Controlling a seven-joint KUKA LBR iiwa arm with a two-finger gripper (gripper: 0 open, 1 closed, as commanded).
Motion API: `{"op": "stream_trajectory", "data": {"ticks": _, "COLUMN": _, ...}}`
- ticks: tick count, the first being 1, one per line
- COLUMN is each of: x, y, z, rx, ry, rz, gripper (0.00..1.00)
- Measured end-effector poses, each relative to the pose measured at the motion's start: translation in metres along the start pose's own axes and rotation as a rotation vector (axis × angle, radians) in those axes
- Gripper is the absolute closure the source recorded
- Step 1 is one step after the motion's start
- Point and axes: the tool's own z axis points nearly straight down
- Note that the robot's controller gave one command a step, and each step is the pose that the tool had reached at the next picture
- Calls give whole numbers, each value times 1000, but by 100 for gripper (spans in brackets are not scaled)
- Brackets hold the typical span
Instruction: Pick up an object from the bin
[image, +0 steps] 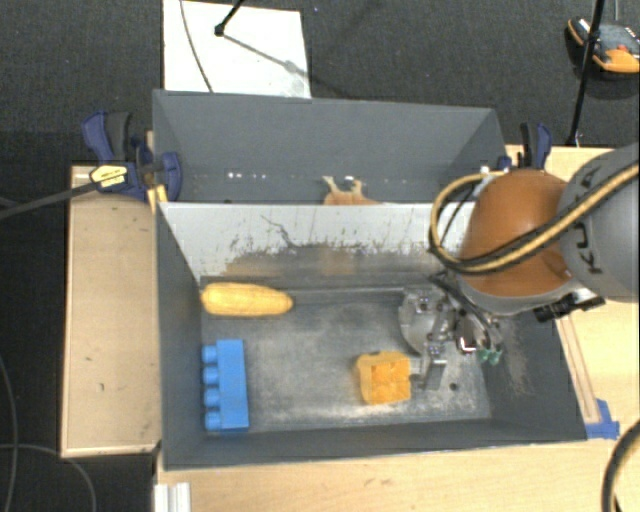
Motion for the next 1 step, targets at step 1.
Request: {"op": "stream_trajectory", "data": {"ticks": 1, "x": -2, "y": 0, "z": -4, "rx": 0, "ry": -8, "rz": 0, "gripper": 0}}
